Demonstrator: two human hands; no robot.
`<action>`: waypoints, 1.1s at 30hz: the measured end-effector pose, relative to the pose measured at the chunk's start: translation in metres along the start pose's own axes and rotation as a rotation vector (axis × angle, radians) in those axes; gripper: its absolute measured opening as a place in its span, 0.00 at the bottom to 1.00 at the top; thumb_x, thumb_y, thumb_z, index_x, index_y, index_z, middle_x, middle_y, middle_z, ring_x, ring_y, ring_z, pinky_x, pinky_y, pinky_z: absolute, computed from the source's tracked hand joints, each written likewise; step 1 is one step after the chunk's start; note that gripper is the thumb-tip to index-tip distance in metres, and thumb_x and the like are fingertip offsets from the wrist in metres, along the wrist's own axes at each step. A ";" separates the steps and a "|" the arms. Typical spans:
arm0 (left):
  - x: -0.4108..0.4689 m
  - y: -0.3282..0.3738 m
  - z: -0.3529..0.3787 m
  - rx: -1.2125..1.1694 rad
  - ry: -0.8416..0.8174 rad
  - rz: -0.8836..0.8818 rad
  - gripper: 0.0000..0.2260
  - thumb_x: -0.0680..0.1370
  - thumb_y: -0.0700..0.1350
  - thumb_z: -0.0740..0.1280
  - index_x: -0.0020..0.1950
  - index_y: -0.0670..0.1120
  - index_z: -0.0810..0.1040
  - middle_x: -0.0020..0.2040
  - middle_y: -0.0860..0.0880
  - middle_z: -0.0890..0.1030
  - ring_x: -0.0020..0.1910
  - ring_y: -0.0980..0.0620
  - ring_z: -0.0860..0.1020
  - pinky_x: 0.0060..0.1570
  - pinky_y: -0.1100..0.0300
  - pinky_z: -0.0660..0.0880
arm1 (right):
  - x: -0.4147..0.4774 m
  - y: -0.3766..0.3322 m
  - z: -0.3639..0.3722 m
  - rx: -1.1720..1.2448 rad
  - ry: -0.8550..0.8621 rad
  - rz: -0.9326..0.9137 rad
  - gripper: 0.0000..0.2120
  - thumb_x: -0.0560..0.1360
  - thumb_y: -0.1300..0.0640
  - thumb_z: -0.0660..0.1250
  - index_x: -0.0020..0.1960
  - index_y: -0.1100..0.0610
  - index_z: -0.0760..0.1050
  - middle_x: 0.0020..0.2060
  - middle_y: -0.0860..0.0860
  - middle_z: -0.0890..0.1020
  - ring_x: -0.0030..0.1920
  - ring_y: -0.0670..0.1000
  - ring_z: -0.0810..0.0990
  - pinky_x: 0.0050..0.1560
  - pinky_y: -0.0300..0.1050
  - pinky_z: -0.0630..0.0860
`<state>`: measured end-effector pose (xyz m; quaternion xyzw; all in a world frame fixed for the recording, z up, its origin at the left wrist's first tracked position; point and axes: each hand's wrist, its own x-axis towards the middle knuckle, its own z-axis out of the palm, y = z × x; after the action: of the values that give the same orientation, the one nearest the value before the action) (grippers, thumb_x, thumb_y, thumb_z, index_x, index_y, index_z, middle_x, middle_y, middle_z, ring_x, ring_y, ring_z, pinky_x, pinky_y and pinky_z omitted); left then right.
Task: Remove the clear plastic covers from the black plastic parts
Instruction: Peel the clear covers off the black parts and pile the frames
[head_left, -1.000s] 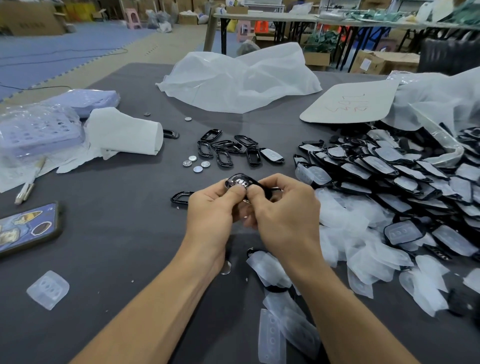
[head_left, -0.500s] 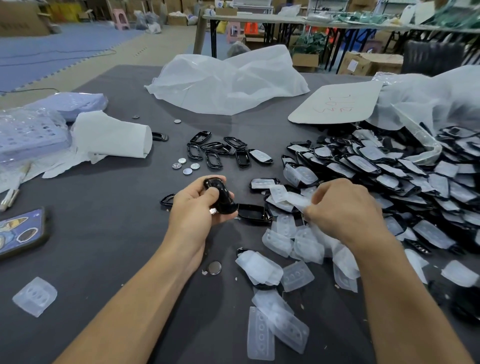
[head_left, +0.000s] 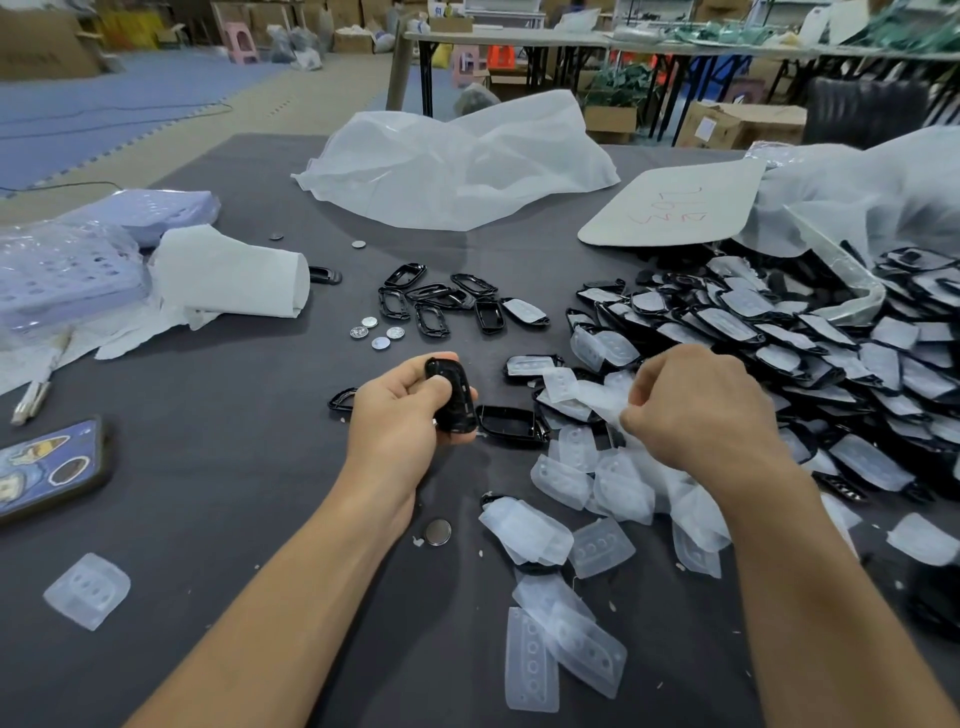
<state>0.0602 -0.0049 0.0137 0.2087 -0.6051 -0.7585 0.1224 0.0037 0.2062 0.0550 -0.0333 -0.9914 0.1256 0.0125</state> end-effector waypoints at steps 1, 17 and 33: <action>0.000 0.000 0.000 0.001 -0.003 0.002 0.12 0.83 0.34 0.63 0.52 0.47 0.85 0.36 0.49 0.87 0.37 0.58 0.85 0.30 0.63 0.79 | 0.001 0.001 -0.001 0.067 0.028 -0.037 0.09 0.71 0.57 0.76 0.35 0.48 0.79 0.36 0.46 0.82 0.42 0.51 0.81 0.41 0.44 0.74; -0.010 0.002 0.003 0.029 -0.307 0.037 0.16 0.79 0.34 0.66 0.51 0.51 0.89 0.40 0.46 0.86 0.36 0.50 0.82 0.26 0.60 0.76 | -0.017 -0.044 0.035 0.789 -0.046 -0.326 0.08 0.81 0.56 0.68 0.43 0.49 0.76 0.22 0.45 0.75 0.23 0.44 0.68 0.25 0.36 0.66; -0.011 0.001 0.000 0.176 -0.405 -0.059 0.09 0.78 0.31 0.67 0.45 0.38 0.87 0.37 0.38 0.85 0.30 0.47 0.81 0.27 0.60 0.77 | -0.021 -0.048 0.040 0.963 0.162 -0.237 0.11 0.80 0.56 0.69 0.40 0.49 0.72 0.30 0.41 0.79 0.29 0.42 0.73 0.31 0.36 0.69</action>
<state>0.0694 -0.0004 0.0165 0.0799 -0.6748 -0.7324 -0.0425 0.0198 0.1481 0.0283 0.0796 -0.8137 0.5637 0.1176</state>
